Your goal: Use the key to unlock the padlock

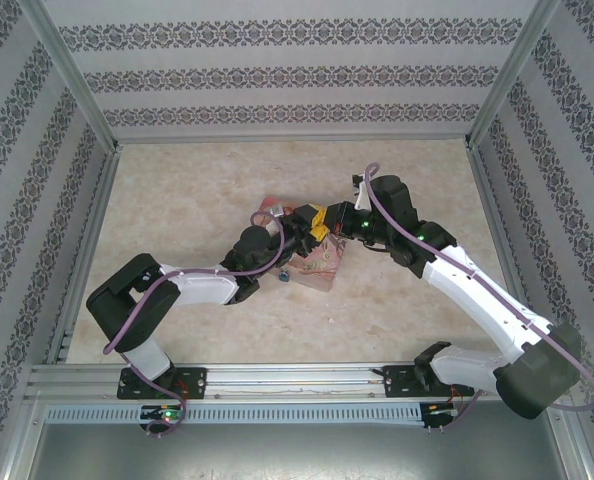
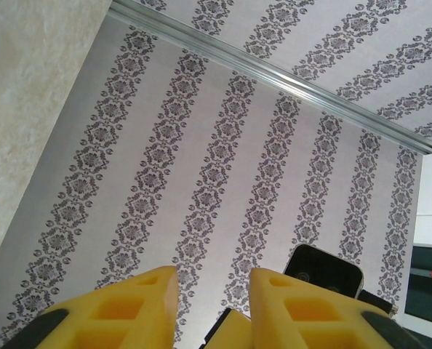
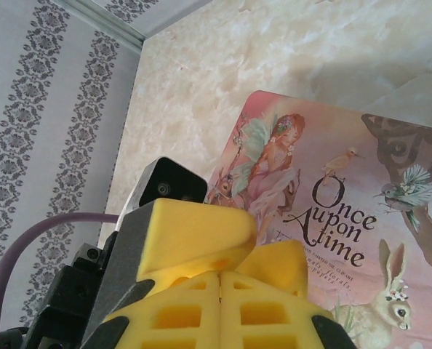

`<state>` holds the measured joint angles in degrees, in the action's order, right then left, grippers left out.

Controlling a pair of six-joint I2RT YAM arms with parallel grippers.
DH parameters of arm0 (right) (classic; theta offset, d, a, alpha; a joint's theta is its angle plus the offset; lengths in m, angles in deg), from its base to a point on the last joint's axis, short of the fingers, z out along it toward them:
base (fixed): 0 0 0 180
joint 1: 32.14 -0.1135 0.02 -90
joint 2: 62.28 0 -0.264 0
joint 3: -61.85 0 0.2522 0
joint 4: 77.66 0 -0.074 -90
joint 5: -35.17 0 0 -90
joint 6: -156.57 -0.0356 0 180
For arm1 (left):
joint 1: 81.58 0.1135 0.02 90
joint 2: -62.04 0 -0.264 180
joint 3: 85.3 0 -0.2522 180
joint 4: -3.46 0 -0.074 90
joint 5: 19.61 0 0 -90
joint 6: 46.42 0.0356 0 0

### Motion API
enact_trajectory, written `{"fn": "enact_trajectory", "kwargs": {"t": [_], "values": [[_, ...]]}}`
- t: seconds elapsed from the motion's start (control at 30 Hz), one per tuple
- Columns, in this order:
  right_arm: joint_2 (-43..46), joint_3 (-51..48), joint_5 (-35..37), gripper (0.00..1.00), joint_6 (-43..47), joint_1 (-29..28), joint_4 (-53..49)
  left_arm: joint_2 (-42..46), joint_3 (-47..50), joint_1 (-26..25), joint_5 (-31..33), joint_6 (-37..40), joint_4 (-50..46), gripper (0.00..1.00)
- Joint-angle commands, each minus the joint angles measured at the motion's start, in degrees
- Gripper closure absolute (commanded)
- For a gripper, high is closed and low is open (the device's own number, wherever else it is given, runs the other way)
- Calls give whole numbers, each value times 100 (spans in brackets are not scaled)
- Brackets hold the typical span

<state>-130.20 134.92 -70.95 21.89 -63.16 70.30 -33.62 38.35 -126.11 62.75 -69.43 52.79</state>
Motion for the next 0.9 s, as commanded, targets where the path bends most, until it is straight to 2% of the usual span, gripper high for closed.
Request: {"fn": "enact_trajectory", "kwargs": {"t": [0.0, 0.87], "values": [[121, -69, 17, 100, 38, -79, 159, 30, 76, -108, -18, 16, 327, 72], [253, -215, -32, 100, 73, -79, 215, 30, 130, -108, 16, 25, 333, 88]]}}
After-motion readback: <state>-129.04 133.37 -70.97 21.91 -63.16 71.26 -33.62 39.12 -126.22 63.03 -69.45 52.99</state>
